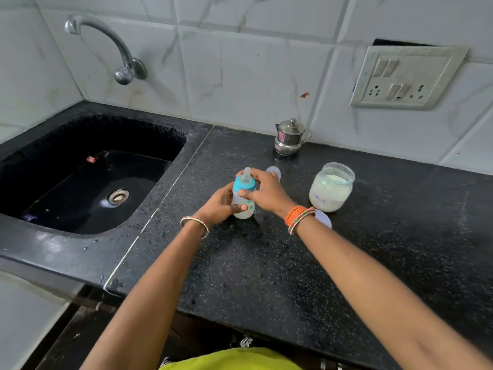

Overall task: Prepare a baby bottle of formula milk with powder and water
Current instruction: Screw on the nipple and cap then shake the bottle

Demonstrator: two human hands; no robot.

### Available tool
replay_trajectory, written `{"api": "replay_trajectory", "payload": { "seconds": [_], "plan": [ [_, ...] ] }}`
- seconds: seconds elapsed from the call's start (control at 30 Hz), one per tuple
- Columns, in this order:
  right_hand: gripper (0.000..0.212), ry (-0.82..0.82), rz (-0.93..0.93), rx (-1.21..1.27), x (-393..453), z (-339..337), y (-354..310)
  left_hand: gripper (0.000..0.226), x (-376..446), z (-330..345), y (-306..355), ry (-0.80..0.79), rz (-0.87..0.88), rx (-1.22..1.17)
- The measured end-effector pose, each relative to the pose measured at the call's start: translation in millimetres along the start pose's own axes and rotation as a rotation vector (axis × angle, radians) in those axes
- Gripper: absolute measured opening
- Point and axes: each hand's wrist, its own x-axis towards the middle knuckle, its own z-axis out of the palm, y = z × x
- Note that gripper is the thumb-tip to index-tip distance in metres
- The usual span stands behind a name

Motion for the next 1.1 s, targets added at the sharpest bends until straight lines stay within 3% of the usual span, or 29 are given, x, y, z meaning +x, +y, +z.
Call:
{"api": "replay_trajectory", "payload": {
  "seconds": [0.1, 0.17, 0.23, 0.3, 0.43, 0.63, 0.97, 1.1],
  "plan": [
    [0.044, 0.38, 0.044, -0.033, -13, 37, 0, 0.048, -6, 20, -9, 0.244, 0.077, 0.119],
    [0.043, 0.606, 0.052, -0.039, -17, 59, -10, 0.022, -10, 39, -13, 0.477, 0.056, 0.078],
    [0.042, 0.664, 0.087, 0.014, -16, 68, -18, 0.014, -10, 52, -12, 0.669, 0.032, 0.074],
    [0.043, 0.518, 0.136, 0.138, -10, 58, -17, 0.004, -9, 50, -7, 0.686, 0.051, 0.119],
    [0.038, 0.124, 0.183, 0.263, 7, 7, -7, 0.047, -8, 41, 3, 0.63, 0.105, 0.225],
    [0.035, -0.207, 0.082, 0.466, 18, -62, -12, 0.058, -8, 31, 39, 0.618, 0.179, 0.106],
    [0.022, -0.049, -0.095, 0.368, 18, -87, -46, 0.054, -4, 33, 93, 0.702, 0.312, 0.149],
    [0.023, -0.037, -0.21, 0.301, 15, -98, -57, 0.057, -4, 30, 99, 0.61, 0.253, 0.054]
  ]
}}
